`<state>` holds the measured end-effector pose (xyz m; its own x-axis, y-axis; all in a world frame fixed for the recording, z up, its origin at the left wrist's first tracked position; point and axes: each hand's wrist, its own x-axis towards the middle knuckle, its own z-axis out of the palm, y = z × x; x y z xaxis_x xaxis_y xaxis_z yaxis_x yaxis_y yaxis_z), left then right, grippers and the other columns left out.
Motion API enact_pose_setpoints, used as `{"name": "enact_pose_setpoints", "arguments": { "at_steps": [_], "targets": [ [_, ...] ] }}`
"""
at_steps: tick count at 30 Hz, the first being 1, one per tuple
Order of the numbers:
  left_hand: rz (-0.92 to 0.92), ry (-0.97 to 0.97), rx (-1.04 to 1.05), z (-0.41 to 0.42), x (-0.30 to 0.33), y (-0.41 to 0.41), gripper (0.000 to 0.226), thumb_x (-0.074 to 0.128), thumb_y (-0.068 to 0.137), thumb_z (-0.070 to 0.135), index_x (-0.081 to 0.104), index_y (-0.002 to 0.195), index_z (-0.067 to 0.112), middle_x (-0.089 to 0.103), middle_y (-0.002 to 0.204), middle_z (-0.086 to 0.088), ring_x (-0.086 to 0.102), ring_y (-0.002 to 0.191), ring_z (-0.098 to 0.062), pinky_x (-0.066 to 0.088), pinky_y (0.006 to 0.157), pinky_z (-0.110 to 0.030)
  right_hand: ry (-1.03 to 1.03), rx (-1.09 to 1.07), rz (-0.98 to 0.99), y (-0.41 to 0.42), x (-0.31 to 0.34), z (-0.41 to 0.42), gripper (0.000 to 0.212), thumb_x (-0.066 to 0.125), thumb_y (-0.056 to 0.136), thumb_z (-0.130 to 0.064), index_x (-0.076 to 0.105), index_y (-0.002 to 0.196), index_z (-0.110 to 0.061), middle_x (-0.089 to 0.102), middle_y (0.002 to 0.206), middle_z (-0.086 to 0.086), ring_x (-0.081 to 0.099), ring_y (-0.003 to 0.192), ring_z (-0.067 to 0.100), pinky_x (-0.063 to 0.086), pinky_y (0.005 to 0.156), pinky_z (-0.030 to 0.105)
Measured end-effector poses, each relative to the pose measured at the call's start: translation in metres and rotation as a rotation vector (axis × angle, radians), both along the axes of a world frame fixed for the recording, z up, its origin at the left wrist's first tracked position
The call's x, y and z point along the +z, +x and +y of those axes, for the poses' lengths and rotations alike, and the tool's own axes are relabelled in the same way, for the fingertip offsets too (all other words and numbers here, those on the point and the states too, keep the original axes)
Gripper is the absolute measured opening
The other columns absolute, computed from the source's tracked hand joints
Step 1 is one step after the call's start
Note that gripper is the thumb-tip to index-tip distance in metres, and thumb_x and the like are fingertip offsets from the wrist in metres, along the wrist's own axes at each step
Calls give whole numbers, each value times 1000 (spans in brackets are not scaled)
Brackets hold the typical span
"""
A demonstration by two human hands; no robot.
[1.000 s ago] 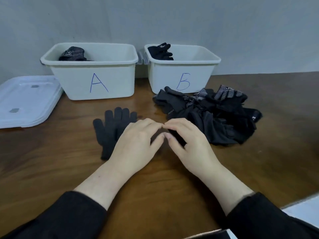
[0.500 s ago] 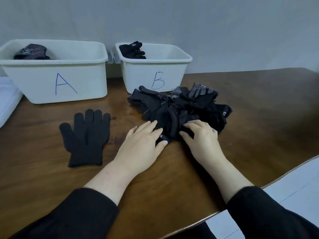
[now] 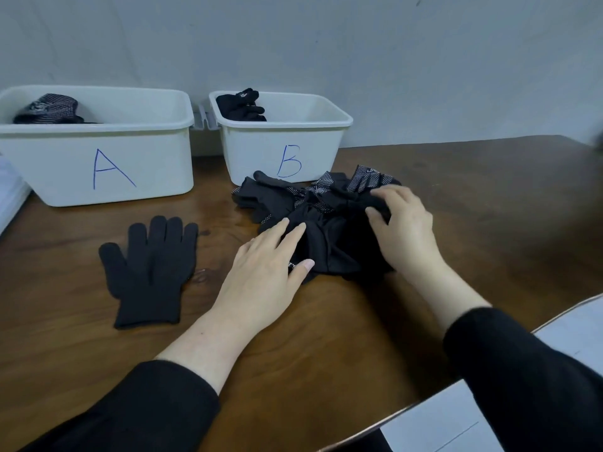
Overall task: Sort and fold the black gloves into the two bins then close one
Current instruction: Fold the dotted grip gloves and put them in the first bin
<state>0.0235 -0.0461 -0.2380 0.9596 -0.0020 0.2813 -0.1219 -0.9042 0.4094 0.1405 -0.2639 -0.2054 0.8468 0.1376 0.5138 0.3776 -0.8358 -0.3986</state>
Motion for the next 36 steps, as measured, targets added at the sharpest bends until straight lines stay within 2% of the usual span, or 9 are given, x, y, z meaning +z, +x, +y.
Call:
{"name": "enact_pose_setpoints", "arguments": {
  "at_steps": [4, 7, 11, 14, 18, 21, 26, 32, 36],
  "targets": [
    [-15, 13, 5, -4, 0, 7, 62, 35, 104, 54, 20, 160, 32, 18, 167, 6, 18, 152, -13, 19, 121, -35, -204, -156, 269, 48, 27, -7, 66, 62, 96, -46, 37, 153, -27, 43, 155, 3, 40, 140, 31, 28, 112, 55],
    [-27, -7, 18, -3, 1, 8, 61, 36, 104, 52, 21, 160, 32, 20, 167, 6, 19, 152, -12, 18, 121, -33, -193, -162, 482, 66, 32, -3, 52, 63, 96, -44, 49, 144, -34, 55, 143, 2, 48, 133, 32, 27, 109, 55],
    [-42, -33, 36, 0, 3, 5, 60, 36, 104, 51, 23, 159, 31, 21, 166, 8, 18, 151, -10, 16, 120, -31, -52, -170, 318, 73, 34, -4, 16, 58, 98, -23, 72, 97, -32, 68, 103, -2, 59, 113, 31, 32, 95, 43],
    [-66, -50, 26, 1, 5, 4, 58, 36, 104, 51, 26, 158, 31, 22, 165, 10, 19, 150, -8, 11, 116, -25, 113, -71, 121, 69, 42, -5, 21, 54, 98, -20, 73, 102, -27, 71, 110, -4, 63, 106, 24, 44, 100, 42],
    [-104, -118, 47, 7, 10, 5, 56, 39, 104, 49, 35, 155, 30, 28, 163, 11, 28, 147, -8, 19, 120, -31, 385, 78, 47, 57, 60, 9, 17, 58, 98, -19, 72, 105, -25, 69, 98, -10, 64, 99, 13, 55, 84, 27],
    [-113, -165, 69, 11, 9, 4, 53, 42, 104, 47, 38, 154, 29, 31, 162, 11, 26, 146, -4, 18, 118, -29, 345, 98, 52, 53, 66, 16, 22, 59, 97, -22, 69, 117, -27, 64, 92, -12, 64, 95, 17, 53, 89, 36],
    [-117, -182, 66, 14, 7, -1, 52, 43, 104, 46, 39, 154, 29, 32, 162, 11, 27, 146, -4, 23, 121, -34, 130, 59, 101, 50, 65, 14, 22, 60, 97, -19, 76, 113, -18, 74, 106, 2, 66, 103, 18, 47, 87, 25],
    [-133, -203, 71, 16, 11, 0, 52, 44, 104, 44, 41, 153, 27, 35, 161, 10, 27, 147, -7, 26, 122, -38, 575, 169, -43, 39, 92, 21, 16, 59, 98, -18, 71, 101, -27, 70, 92, -4, 66, 89, 10, 52, 82, 22],
    [-165, -260, 57, 16, 23, 1, 53, 43, 103, 44, 40, 153, 27, 36, 160, 10, 27, 147, -6, 26, 122, -35, 769, 338, 20, 23, 123, 37, 16, 58, 98, -6, 71, 104, -14, 68, 92, 3, 71, 79, 8, 56, 75, 22]
  ]
}}
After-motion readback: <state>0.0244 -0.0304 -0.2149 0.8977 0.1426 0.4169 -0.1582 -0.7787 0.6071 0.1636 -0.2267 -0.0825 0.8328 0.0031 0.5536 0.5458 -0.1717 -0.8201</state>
